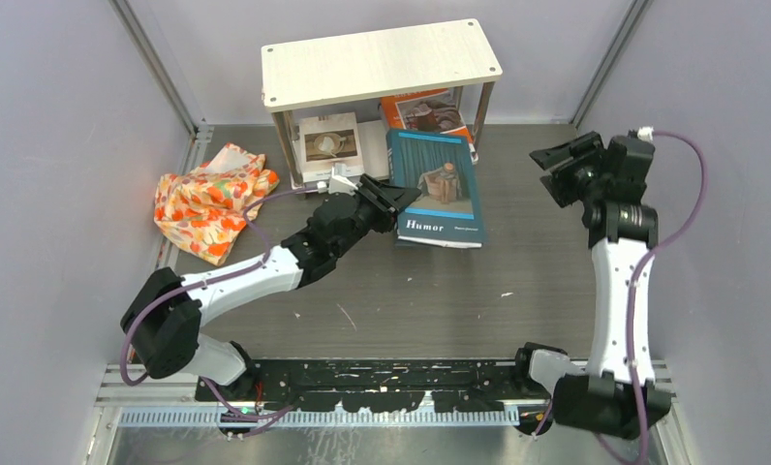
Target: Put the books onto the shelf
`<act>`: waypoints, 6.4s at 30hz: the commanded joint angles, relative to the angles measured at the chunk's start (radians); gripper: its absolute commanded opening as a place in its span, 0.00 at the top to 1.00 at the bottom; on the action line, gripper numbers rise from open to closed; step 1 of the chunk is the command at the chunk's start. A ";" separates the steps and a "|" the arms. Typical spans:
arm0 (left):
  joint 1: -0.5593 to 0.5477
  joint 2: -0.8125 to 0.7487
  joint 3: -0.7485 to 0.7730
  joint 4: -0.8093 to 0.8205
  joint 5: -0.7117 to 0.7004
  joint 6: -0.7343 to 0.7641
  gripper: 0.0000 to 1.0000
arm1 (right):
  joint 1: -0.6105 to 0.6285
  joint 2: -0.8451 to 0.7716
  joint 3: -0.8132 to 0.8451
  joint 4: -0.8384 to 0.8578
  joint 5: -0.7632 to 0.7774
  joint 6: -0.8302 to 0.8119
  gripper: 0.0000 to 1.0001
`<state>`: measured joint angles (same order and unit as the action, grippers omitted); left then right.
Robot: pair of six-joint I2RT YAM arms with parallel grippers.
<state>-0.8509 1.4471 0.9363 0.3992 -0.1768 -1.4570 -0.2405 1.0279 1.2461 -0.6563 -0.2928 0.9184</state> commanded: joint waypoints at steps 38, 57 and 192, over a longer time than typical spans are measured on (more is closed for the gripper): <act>0.140 0.056 0.083 0.141 -0.025 -0.028 0.54 | 0.510 -0.168 -0.417 0.367 0.092 0.165 0.24; 0.142 0.072 0.074 0.177 -0.003 -0.084 0.53 | 0.584 -0.124 -0.521 0.625 0.137 0.299 0.24; 0.423 -0.341 -0.189 -0.157 0.131 0.119 0.23 | 0.406 0.705 0.322 0.368 0.170 0.060 0.33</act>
<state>-0.4362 1.1404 0.7284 0.1837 -0.0509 -1.3346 0.1680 1.7161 1.4879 -0.1970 -0.1108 1.0374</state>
